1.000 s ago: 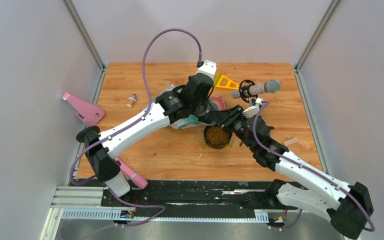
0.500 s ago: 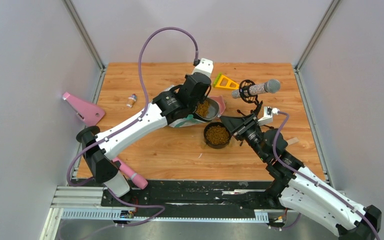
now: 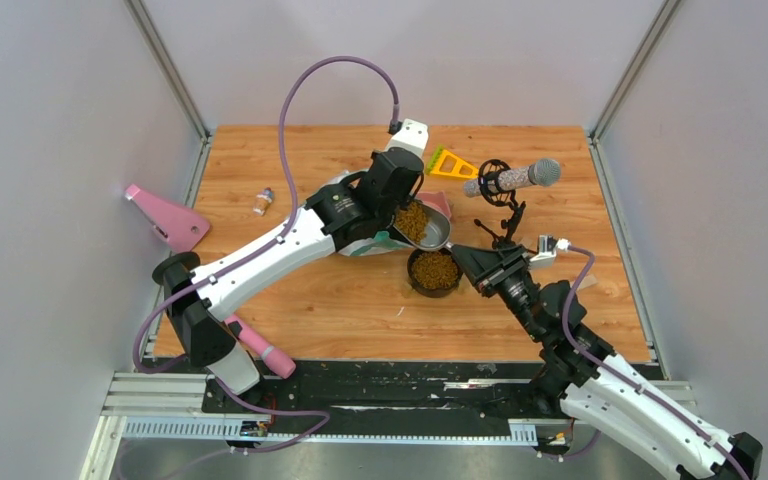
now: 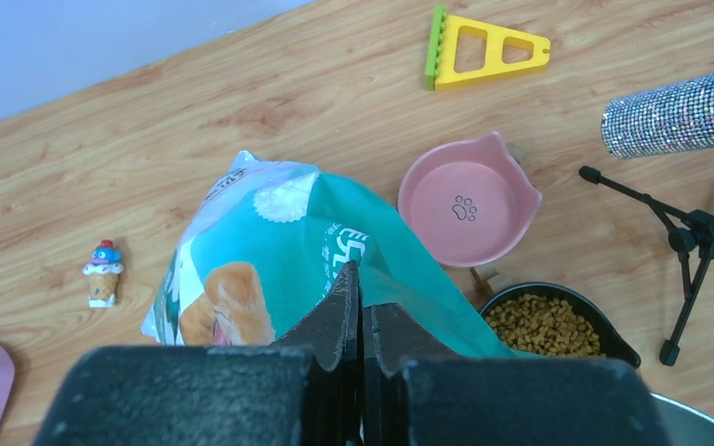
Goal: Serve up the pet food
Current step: Collect the pet food from the pet food bag.
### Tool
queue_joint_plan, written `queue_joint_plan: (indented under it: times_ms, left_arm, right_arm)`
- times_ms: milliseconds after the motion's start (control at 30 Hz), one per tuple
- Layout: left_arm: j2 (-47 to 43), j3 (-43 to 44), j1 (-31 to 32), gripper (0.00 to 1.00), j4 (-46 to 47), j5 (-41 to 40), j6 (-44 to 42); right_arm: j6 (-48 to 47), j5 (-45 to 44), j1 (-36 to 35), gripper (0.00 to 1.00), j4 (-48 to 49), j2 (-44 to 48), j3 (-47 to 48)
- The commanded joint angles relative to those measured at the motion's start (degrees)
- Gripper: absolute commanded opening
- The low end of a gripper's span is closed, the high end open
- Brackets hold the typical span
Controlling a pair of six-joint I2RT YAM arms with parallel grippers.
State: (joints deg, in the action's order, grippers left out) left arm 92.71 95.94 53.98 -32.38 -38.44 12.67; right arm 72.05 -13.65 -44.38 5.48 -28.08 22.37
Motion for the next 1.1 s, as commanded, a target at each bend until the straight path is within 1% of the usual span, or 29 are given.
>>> queue_joint_plan:
  times_ms: [0,100,333,467,667,900,967,1067]
  left_arm:
    - [-3.2,2.4,-0.3,0.00,6.5,-3.3,-0.2]
    - [-3.0,2.8,-0.4,0.00,6.4,-3.1,-0.5]
    - [-3.3,2.4,-0.5,0.00,6.5,-3.6,-0.2]
    - [-3.2,2.6,-0.5,0.00,6.1,-4.3,-0.2]
    - [-3.9,2.2,-0.7,0.00,6.1,-5.6,0.5]
    - [-3.2,3.1,-0.7,0.00,5.0,-6.9,1.8]
    - [-3.0,3.3,-0.7,0.00,5.0,-7.3,2.0]
    - [-2.9,3.1,-0.8,0.00,4.9,-8.0,2.5]
  right_arm:
    - [4.3,-2.1,0.2,0.00,8.3,1.4,-6.1]
    - [4.2,-2.2,0.1,0.00,12.7,1.4,-9.1]
    - [1.8,-2.6,0.2,0.00,11.8,1.3,-8.3]
    - [1.8,-2.5,0.2,0.00,8.5,2.8,-6.6]
    - [0.2,-2.6,0.2,0.00,-1.8,6.0,-1.0]
    - [0.8,1.0,0.2,0.00,-5.2,10.2,0.7]
    - [0.2,0.9,0.2,0.00,-5.2,11.9,0.9]
    - [-0.6,0.8,0.2,0.00,-8.3,14.2,1.8]
